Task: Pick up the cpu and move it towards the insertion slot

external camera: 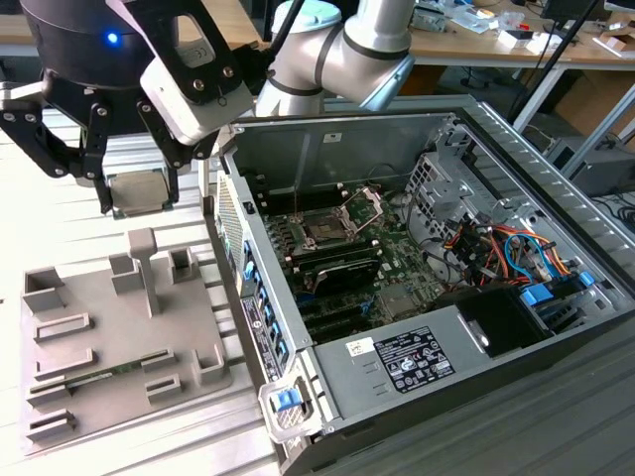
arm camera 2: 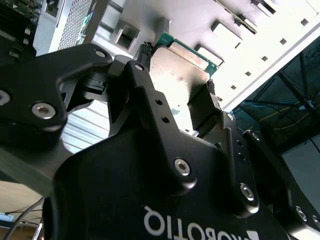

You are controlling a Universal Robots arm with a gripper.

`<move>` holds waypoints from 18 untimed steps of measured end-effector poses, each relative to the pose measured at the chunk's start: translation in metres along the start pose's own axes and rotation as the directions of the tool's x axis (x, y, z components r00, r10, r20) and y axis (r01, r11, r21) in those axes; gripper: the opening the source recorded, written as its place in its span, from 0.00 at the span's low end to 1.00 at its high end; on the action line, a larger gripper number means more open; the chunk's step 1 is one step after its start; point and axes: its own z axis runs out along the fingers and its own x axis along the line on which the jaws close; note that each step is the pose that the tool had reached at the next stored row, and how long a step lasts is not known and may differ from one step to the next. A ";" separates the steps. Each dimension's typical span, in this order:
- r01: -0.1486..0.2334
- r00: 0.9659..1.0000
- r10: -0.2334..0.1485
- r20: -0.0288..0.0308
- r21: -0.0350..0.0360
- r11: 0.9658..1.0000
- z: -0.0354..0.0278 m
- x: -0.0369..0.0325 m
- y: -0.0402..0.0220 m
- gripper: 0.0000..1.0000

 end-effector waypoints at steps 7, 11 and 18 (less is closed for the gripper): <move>0.000 1.000 0.000 0.000 0.000 1.000 0.0000 -0.0071 -0.0004 0.55; 0.000 1.000 0.000 0.000 0.000 1.000 0.0000 -0.0115 -0.0007 0.55; 0.000 1.000 0.000 0.000 0.000 1.000 0.0000 -0.0191 -0.0011 0.55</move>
